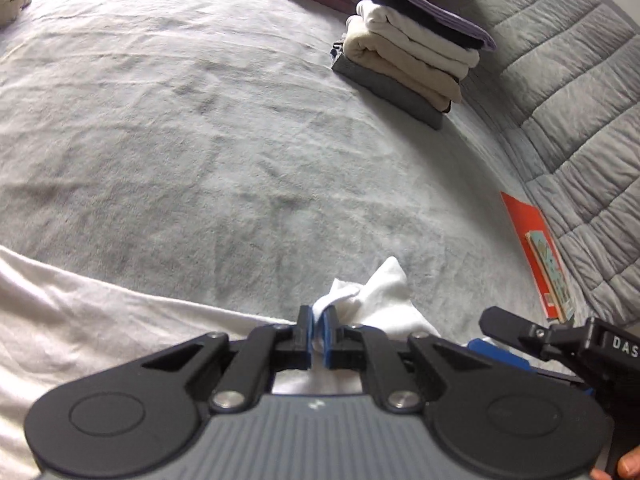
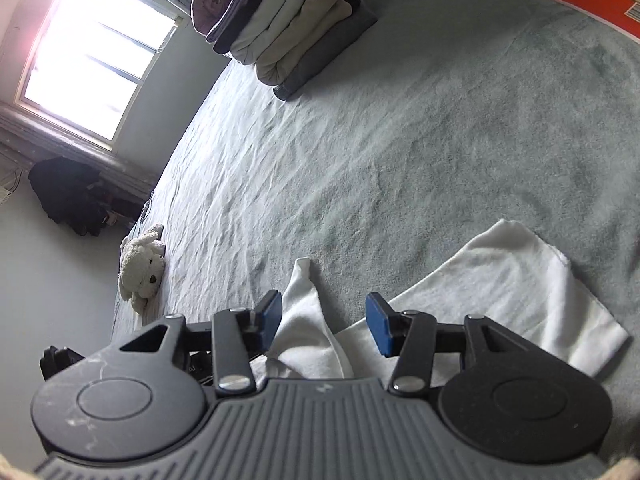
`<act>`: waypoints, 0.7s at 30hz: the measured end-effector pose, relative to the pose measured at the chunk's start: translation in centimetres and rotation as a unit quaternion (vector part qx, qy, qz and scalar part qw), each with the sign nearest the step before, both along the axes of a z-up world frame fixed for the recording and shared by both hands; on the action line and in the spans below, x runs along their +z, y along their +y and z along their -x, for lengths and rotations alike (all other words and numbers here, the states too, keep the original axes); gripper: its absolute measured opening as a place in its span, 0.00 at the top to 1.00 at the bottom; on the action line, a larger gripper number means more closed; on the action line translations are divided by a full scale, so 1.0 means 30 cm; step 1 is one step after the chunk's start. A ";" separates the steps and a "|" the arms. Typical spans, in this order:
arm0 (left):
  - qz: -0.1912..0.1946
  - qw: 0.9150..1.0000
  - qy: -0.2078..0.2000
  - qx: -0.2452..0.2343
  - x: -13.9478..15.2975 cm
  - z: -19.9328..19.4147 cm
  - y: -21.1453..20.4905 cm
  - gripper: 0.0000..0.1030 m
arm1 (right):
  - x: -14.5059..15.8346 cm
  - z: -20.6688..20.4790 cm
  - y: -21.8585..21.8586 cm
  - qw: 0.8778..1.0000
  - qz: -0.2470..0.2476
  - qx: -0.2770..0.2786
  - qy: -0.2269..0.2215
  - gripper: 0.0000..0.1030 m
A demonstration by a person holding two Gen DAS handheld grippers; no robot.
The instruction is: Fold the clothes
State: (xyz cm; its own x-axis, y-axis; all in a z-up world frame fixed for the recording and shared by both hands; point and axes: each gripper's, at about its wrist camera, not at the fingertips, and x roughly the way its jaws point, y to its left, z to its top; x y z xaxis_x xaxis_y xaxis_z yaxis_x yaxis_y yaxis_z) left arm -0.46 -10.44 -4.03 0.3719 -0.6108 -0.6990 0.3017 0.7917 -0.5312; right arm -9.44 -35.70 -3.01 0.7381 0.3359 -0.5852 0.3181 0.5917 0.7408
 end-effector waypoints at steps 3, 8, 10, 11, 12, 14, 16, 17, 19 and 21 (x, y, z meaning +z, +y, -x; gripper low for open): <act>0.047 0.998 0.017 0.033 -0.033 -0.012 0.035 0.95 | -0.034 -0.068 0.013 1.000 -0.021 0.015 0.015 0.50; 0.081 0.994 0.036 0.060 -0.065 -0.034 0.058 0.95 | -0.062 -0.130 0.023 0.999 -0.022 0.017 0.017 0.50; 0.082 0.994 0.035 0.061 -0.068 -0.047 0.056 0.95 | -0.065 -0.142 0.031 1.000 -0.021 0.021 0.011 0.51; 0.082 0.994 0.034 0.059 -0.069 -0.054 0.055 0.95 | -0.066 -0.146 0.035 0.999 -0.021 0.024 0.005 0.55; 0.081 0.994 0.032 0.058 -0.069 -0.060 0.054 0.95 | -0.073 -0.154 0.039 0.999 -0.026 0.028 -0.002 0.67; 0.081 0.995 0.028 0.058 -0.068 -0.069 0.052 0.95 | -0.096 -0.162 0.044 0.998 -0.048 0.031 -0.013 0.94; 0.075 0.996 0.014 0.050 -0.044 -0.076 0.043 0.95 | -0.080 -0.142 0.049 0.999 -0.037 0.020 -0.034 0.96; 0.072 0.996 0.007 0.046 -0.031 -0.079 0.038 0.95 | -0.070 -0.131 0.051 0.998 -0.029 0.014 -0.045 0.96; 0.070 0.997 -0.027 0.018 0.021 -0.081 0.021 0.95 | -0.020 -0.090 0.058 0.997 -0.001 0.007 -0.071 0.96; 0.069 0.996 -0.059 -0.008 0.082 -0.078 0.004 0.95 | 0.051 -0.032 0.069 0.994 0.039 0.001 -0.105 0.96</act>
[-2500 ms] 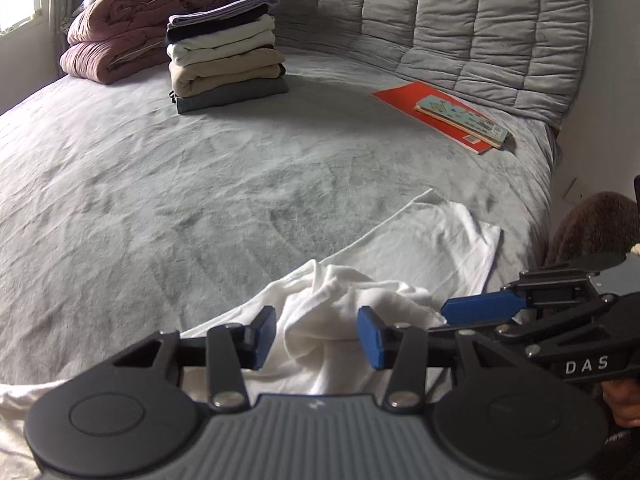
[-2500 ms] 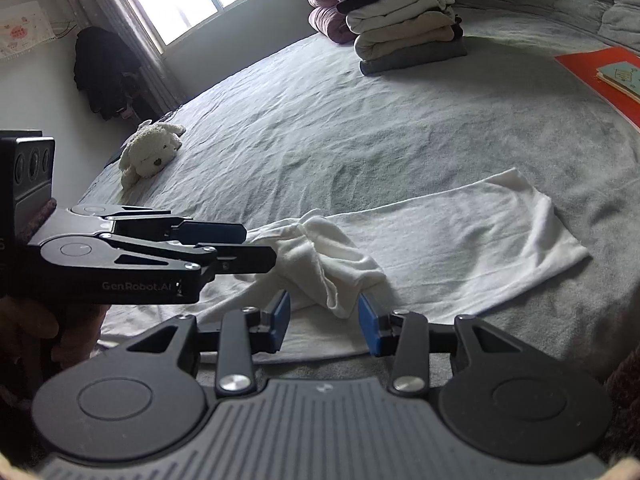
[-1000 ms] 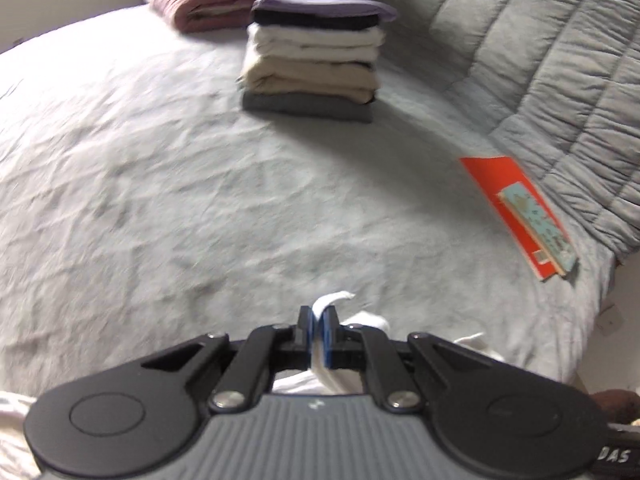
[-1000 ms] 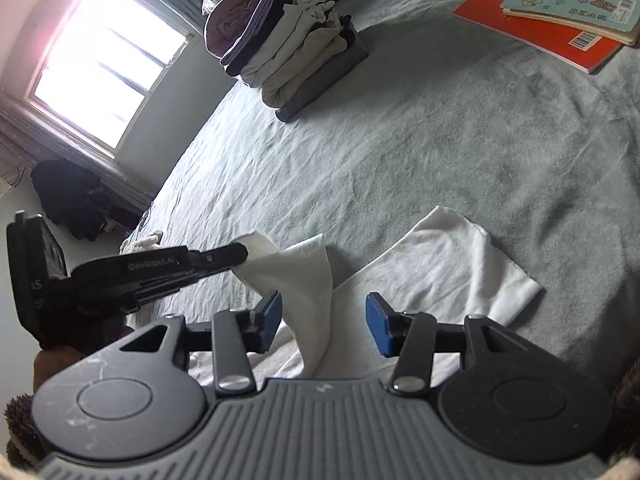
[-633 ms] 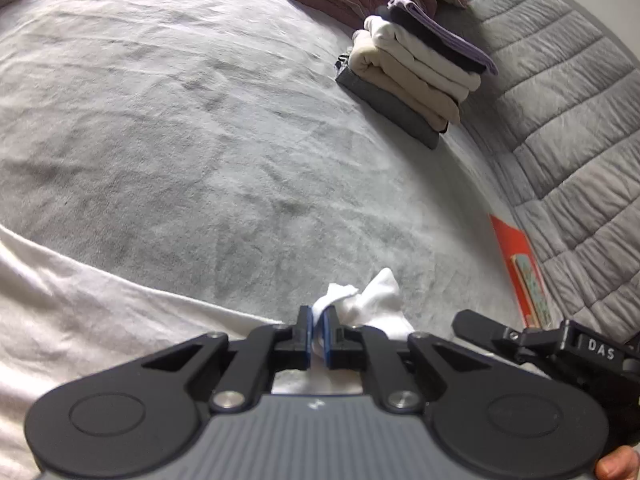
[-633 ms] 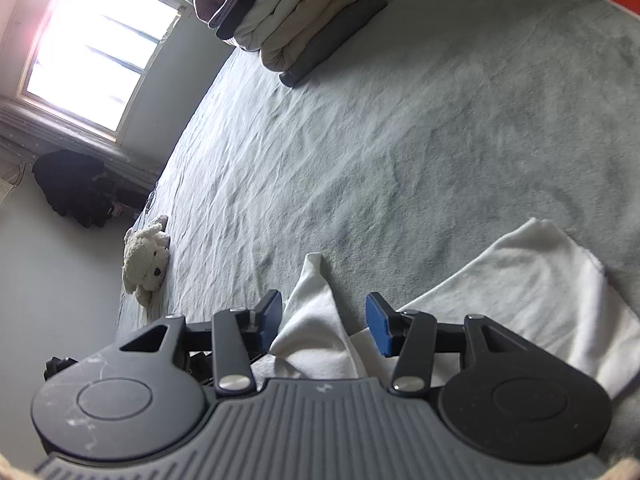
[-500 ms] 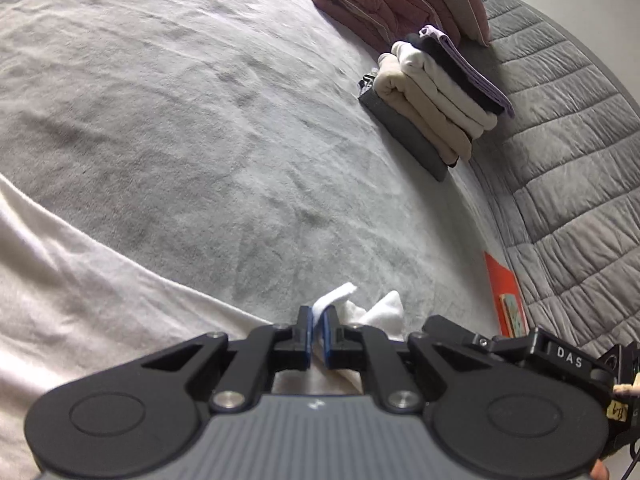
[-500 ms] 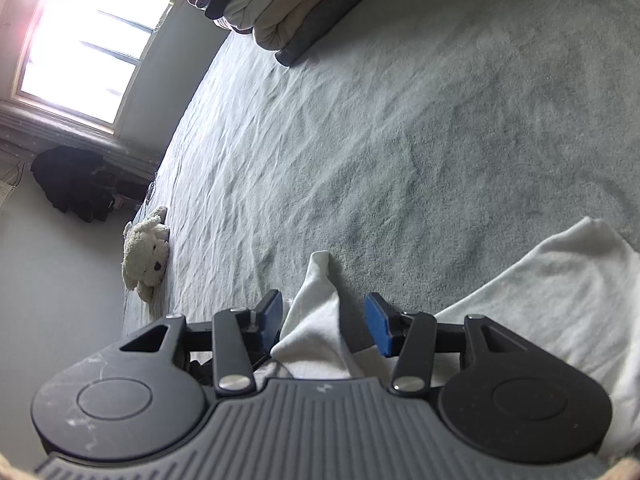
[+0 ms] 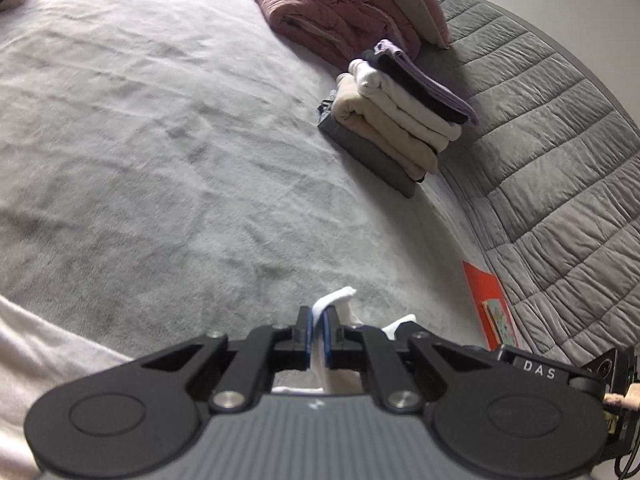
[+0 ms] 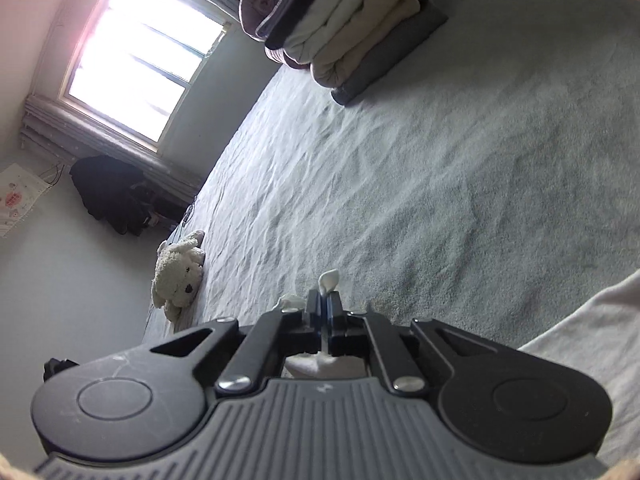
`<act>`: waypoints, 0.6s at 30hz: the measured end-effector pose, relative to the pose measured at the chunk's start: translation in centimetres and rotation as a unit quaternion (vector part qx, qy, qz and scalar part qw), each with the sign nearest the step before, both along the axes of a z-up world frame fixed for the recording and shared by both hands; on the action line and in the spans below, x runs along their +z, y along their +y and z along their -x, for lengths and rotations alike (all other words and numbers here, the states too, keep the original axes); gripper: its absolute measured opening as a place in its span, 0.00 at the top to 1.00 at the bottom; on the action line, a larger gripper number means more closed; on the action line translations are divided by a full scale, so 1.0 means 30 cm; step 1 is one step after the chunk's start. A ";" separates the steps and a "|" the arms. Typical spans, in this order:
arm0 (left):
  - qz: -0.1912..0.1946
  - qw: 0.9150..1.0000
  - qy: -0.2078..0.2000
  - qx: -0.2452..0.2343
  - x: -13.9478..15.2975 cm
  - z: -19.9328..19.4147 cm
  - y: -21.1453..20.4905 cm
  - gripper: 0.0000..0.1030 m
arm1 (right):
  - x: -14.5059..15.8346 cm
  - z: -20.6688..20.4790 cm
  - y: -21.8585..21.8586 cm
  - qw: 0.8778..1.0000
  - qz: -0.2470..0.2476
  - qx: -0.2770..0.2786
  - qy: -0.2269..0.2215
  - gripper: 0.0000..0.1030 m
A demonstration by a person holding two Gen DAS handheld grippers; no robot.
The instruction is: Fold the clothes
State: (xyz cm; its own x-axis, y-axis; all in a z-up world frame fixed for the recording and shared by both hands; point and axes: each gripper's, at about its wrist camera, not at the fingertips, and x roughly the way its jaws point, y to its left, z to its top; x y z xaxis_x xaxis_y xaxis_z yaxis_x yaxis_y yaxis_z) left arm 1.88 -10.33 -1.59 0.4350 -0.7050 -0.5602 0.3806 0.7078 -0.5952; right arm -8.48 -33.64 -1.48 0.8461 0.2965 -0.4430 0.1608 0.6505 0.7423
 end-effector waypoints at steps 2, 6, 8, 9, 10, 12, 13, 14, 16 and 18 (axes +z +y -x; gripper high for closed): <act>0.001 0.999 -0.029 -0.023 0.060 0.008 -0.020 0.95 | 0.071 0.068 0.012 0.999 0.036 -0.013 -0.026 0.96; -0.005 0.994 -0.084 -0.075 0.183 0.053 -0.089 0.95 | 0.191 0.206 0.024 0.994 0.082 -0.039 -0.063 0.96; -0.009 0.989 -0.106 -0.101 0.237 0.086 -0.131 0.95 | 0.236 0.273 0.028 0.991 0.098 -0.055 -0.079 0.96; -0.011 0.987 -0.114 -0.113 0.258 0.102 -0.155 0.95 | 0.253 0.298 0.029 0.989 0.106 -0.063 -0.083 0.96; -0.014 0.985 -0.121 -0.126 0.279 0.118 -0.180 0.95 | 0.268 0.322 0.030 0.987 0.115 -0.071 -0.087 0.96; -0.022 0.981 -0.130 -0.145 0.307 0.145 -0.233 0.95 | 0.285 0.367 0.023 0.984 0.128 -0.086 -0.084 0.96; -0.026 0.979 -0.133 -0.154 0.316 0.158 -0.261 0.95 | 0.289 0.386 0.019 0.983 0.135 -0.093 -0.080 0.96; -0.030 0.977 -0.134 -0.161 0.318 0.168 -0.285 0.95 | 0.286 0.401 0.014 0.982 0.142 -0.102 -0.075 0.96; -0.043 0.974 -0.133 -0.177 0.310 0.193 -0.338 0.95 | 0.268 0.424 0.001 0.980 0.151 -0.117 -0.061 0.96; -0.064 0.970 -0.131 -0.193 0.286 0.222 -0.395 0.95 | 0.230 0.438 -0.016 0.980 0.149 -0.126 -0.043 0.96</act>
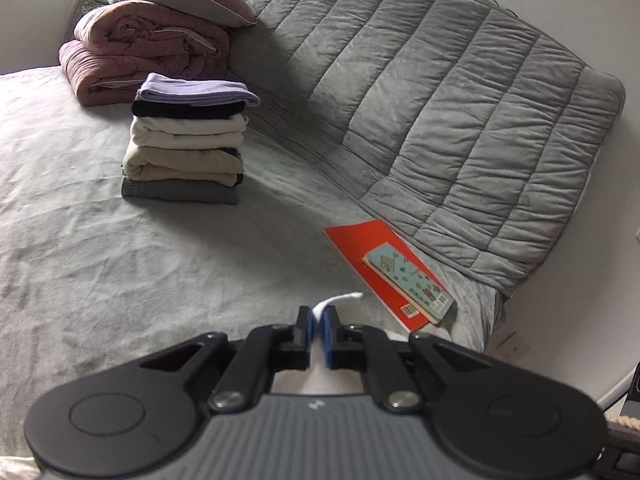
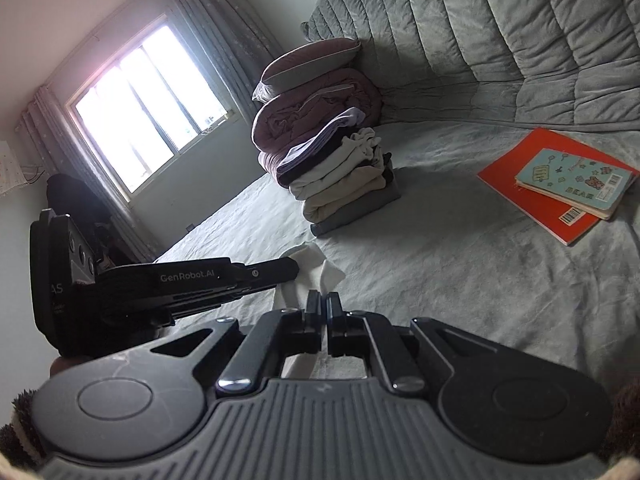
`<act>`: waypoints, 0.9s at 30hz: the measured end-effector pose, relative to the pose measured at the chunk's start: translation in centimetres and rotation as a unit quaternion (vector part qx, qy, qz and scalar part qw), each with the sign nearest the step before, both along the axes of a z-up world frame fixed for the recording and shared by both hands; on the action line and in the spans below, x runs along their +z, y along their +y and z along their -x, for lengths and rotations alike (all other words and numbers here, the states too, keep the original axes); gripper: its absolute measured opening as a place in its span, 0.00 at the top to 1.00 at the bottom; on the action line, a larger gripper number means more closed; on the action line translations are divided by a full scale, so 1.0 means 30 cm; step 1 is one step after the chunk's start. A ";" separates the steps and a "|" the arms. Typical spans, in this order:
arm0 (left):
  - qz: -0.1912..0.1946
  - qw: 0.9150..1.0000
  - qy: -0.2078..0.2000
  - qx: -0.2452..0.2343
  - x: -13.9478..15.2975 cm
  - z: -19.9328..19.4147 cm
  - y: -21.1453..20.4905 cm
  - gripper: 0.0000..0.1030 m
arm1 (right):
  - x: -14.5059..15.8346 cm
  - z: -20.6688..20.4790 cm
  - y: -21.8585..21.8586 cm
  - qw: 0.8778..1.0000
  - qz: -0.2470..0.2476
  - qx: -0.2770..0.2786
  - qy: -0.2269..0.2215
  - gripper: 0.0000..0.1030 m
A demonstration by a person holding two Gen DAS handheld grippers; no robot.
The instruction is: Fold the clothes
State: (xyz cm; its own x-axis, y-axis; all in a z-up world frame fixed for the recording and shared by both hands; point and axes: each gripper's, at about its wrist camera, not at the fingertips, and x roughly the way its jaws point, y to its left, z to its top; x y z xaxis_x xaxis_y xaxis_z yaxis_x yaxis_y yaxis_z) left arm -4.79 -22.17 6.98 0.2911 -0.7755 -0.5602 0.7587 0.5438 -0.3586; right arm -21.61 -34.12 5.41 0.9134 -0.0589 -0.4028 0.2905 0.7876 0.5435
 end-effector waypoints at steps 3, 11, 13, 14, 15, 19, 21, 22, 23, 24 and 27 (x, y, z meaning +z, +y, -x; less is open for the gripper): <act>-0.040 0.999 -0.004 -0.020 -0.053 0.046 -0.077 0.95 | -0.062 0.013 -0.016 0.999 0.000 -0.013 0.033 0.96; -0.111 0.993 0.015 -0.035 -0.241 0.089 -0.202 0.95 | -0.222 0.013 -0.057 0.993 -0.001 -0.036 0.109 0.96; -0.112 0.993 0.026 -0.035 -0.274 0.087 -0.214 0.95 | -0.242 0.015 -0.068 0.992 -0.004 -0.036 0.120 0.96; -0.111 0.993 0.032 -0.033 -0.287 0.086 -0.219 0.95 | -0.252 0.015 -0.073 0.991 -0.005 -0.036 0.126 0.96; -0.109 0.993 0.037 -0.031 -0.300 0.085 -0.223 0.94 | -0.261 0.016 -0.077 0.991 -0.007 -0.036 0.131 0.96; -0.101 0.994 0.041 -0.016 -0.315 0.083 -0.227 0.90 | -0.286 0.021 -0.087 0.988 -0.009 -0.045 0.148 0.93; -0.088 0.995 0.042 -0.008 -0.307 0.083 -0.216 0.80 | -0.281 0.030 -0.095 0.988 -0.007 -0.058 0.144 0.86; -0.081 0.996 0.042 -0.003 -0.300 0.083 -0.208 0.72 | -0.277 0.032 -0.098 0.988 -0.005 -0.057 0.140 0.86; -0.074 0.996 0.042 0.002 -0.293 0.083 -0.199 0.69 | -0.272 0.034 -0.099 0.989 -0.004 -0.055 0.136 0.86; -0.068 0.997 0.041 0.006 -0.285 0.085 -0.189 0.65 | -0.268 0.035 -0.098 0.990 -0.002 -0.053 0.132 0.86; -0.058 0.997 0.035 0.029 -0.253 0.094 -0.129 0.56 | -0.260 0.027 -0.079 0.990 0.008 -0.042 0.131 0.85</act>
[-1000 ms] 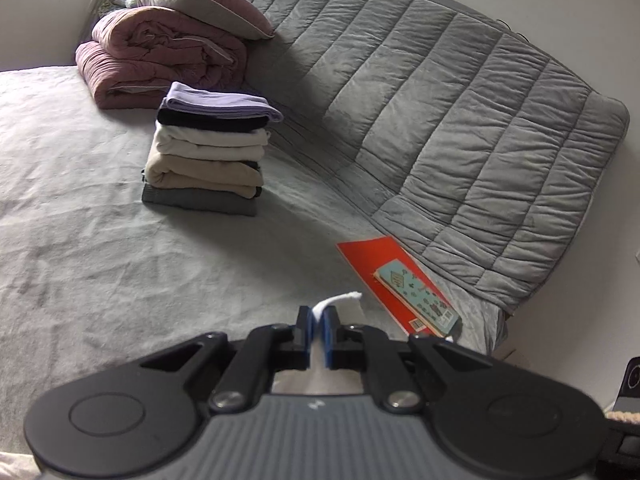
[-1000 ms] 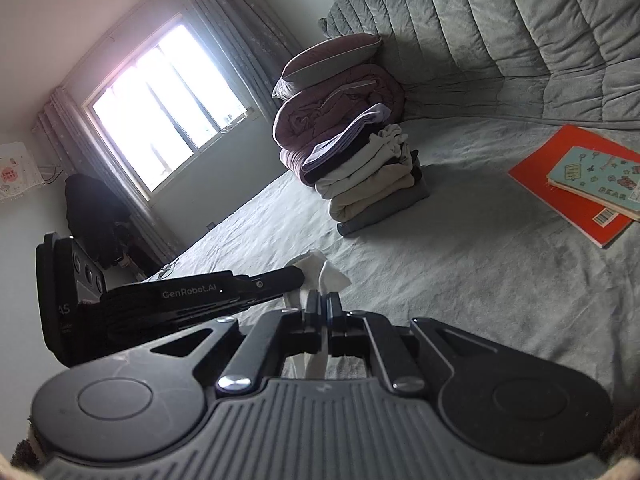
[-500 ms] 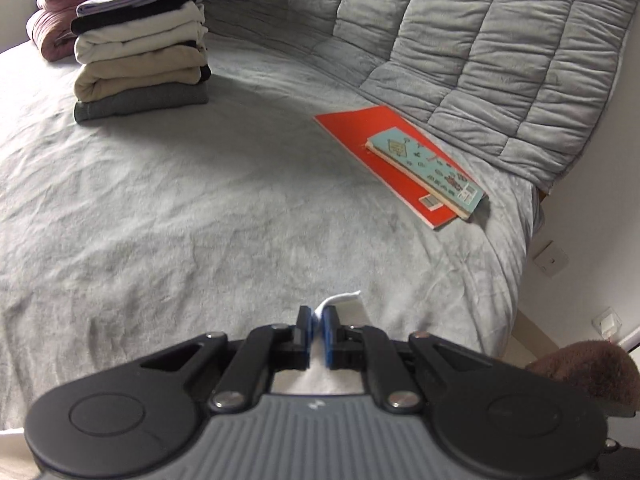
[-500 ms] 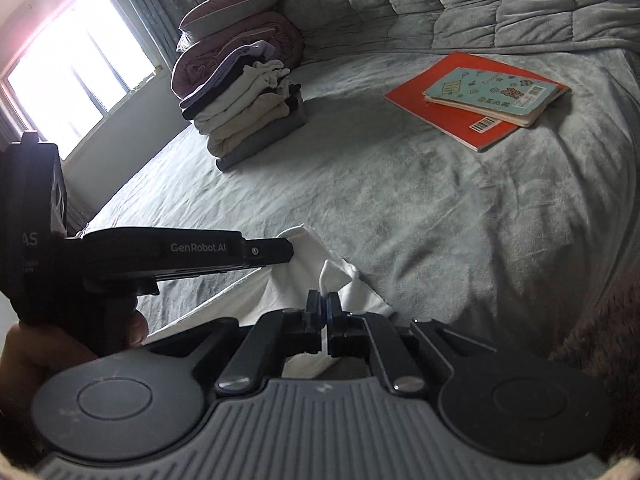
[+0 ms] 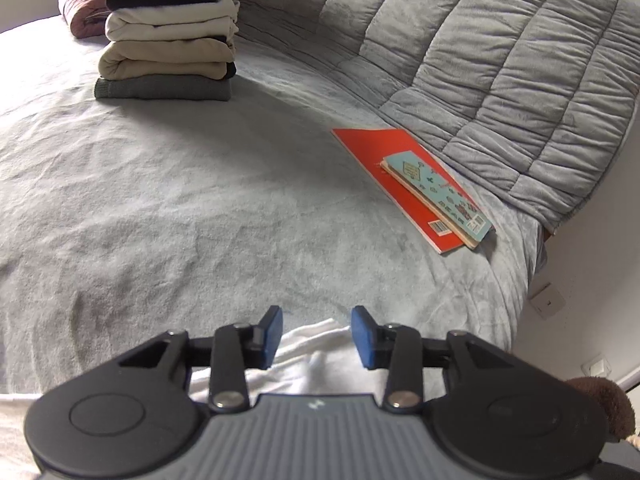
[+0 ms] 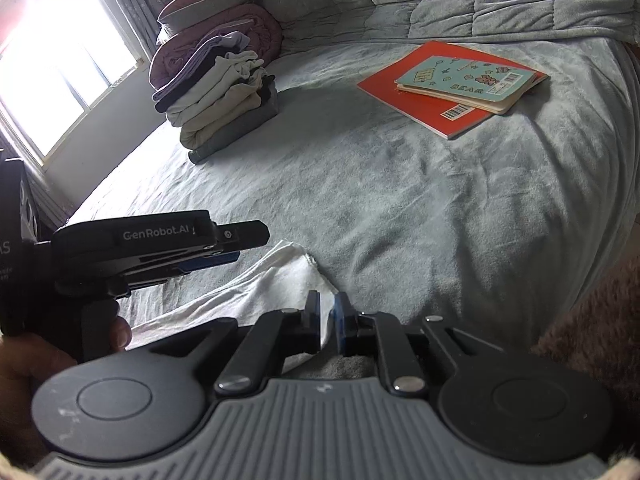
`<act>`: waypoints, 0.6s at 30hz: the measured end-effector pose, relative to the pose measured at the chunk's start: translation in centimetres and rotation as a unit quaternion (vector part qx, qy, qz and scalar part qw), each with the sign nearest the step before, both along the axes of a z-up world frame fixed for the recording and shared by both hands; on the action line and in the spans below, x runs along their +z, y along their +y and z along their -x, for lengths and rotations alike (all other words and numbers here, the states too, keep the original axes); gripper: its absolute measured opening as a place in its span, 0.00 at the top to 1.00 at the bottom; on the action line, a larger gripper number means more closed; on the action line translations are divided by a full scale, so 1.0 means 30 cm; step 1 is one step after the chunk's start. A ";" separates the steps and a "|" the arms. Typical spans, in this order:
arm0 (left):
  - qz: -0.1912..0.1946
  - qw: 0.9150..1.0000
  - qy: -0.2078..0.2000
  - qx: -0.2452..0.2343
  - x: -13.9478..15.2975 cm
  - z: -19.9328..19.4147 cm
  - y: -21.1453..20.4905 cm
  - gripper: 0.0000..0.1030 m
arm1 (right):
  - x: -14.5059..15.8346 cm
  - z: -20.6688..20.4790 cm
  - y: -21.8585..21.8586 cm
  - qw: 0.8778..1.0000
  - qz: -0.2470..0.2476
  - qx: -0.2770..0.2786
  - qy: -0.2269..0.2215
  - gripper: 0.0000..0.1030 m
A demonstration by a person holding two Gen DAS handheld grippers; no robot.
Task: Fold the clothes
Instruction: 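Open both grippers and release the pants flat on the bed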
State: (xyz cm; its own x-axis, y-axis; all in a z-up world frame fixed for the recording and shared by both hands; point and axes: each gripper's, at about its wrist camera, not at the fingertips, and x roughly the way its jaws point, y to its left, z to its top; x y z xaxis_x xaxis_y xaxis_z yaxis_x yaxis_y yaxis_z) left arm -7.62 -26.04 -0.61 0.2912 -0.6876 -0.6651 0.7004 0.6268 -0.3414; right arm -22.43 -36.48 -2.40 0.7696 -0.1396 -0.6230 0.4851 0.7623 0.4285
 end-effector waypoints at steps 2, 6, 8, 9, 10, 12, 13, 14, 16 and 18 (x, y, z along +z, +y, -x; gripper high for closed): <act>0.003 1.000 -0.007 0.015 0.020 0.007 0.046 0.51 | 0.002 -0.008 0.015 1.000 0.002 0.010 0.000 0.85; -0.005 0.999 -0.017 0.045 0.053 0.002 0.163 0.46 | 0.013 -0.019 0.043 1.000 0.009 0.022 -0.006 0.61; -0.007 0.998 -0.014 0.060 0.068 -0.005 0.230 0.46 | 0.020 -0.025 0.063 0.999 0.013 0.037 -0.010 0.61; -0.008 0.997 -0.013 0.069 0.073 -0.006 0.267 0.46 | 0.023 -0.028 0.074 0.999 0.015 0.044 -0.011 0.62; -0.009 0.997 -0.012 0.078 0.078 -0.007 0.303 0.46 | 0.025 -0.031 0.086 0.999 0.017 0.050 -0.011 0.61; -0.010 0.995 -0.010 0.097 0.088 -0.008 0.377 0.46 | 0.028 -0.039 0.110 0.998 0.021 0.061 -0.011 0.61; -0.011 0.994 -0.011 0.105 0.092 -0.006 0.411 0.46 | 0.028 -0.043 0.123 0.997 0.022 0.067 -0.009 0.62; -0.012 0.993 -0.012 0.113 0.096 -0.003 0.446 0.46 | 0.027 -0.047 0.136 0.997 0.022 0.073 -0.008 0.62; -0.018 0.991 -0.016 0.130 0.103 0.008 0.522 0.46 | 0.026 -0.055 0.163 0.996 0.022 0.087 -0.006 0.62; -0.025 0.989 -0.018 0.145 0.103 0.022 0.595 0.46 | 0.024 -0.062 0.191 0.995 0.023 0.102 -0.004 0.61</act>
State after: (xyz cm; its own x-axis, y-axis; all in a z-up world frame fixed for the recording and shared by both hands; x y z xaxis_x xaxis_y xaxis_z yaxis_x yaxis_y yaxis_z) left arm -8.28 -8.20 2.47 0.4953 -0.5385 -0.6817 0.5003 0.8183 -0.2828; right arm -20.56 -30.75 -1.68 0.7901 -0.0088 -0.6129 0.3156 0.8629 0.3946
